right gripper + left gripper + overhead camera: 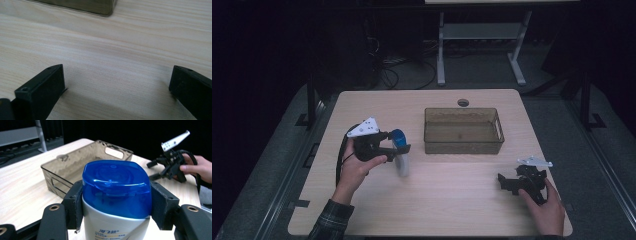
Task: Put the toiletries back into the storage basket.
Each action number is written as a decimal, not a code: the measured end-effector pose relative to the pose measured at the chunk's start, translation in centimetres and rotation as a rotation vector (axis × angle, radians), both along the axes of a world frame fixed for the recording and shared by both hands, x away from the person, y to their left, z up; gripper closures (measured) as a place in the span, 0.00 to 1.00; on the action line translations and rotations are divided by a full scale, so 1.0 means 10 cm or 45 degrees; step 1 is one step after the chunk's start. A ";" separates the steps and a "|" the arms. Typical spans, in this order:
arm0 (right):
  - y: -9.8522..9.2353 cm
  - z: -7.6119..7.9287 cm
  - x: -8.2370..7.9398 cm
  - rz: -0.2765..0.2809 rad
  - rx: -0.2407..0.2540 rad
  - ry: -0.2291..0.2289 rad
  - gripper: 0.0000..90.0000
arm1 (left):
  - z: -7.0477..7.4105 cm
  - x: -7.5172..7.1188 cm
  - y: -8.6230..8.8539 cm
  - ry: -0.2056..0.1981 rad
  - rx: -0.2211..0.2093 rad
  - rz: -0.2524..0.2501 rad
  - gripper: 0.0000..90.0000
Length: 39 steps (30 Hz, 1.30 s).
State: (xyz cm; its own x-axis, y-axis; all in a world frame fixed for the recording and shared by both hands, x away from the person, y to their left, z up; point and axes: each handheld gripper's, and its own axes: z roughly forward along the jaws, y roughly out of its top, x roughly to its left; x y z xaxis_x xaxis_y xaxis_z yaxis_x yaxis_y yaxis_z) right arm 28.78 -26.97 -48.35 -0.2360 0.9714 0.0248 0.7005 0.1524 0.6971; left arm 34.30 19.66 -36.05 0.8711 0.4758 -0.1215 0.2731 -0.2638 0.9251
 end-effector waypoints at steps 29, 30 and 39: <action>0.00 0.00 0.00 0.001 0.000 0.001 0.00 | 0.44 0.34 -0.32 -0.093 -0.013 -0.003 0.41; 0.00 0.00 0.00 0.002 -0.001 0.001 0.00 | 0.45 0.36 -0.33 -0.096 -0.010 -0.001 0.41; 0.00 0.00 0.00 0.004 -0.001 0.001 0.00 | 0.56 0.52 -0.46 -0.107 -0.019 0.000 0.41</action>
State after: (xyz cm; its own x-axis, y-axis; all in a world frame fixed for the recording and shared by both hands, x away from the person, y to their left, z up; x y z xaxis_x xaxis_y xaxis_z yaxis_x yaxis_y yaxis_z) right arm 28.76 -26.96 -48.34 -0.2389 0.9708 0.0241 0.7005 0.1551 0.6966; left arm 39.48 15.09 -30.49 0.8784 0.4748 -0.0553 0.1945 -0.2494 0.9487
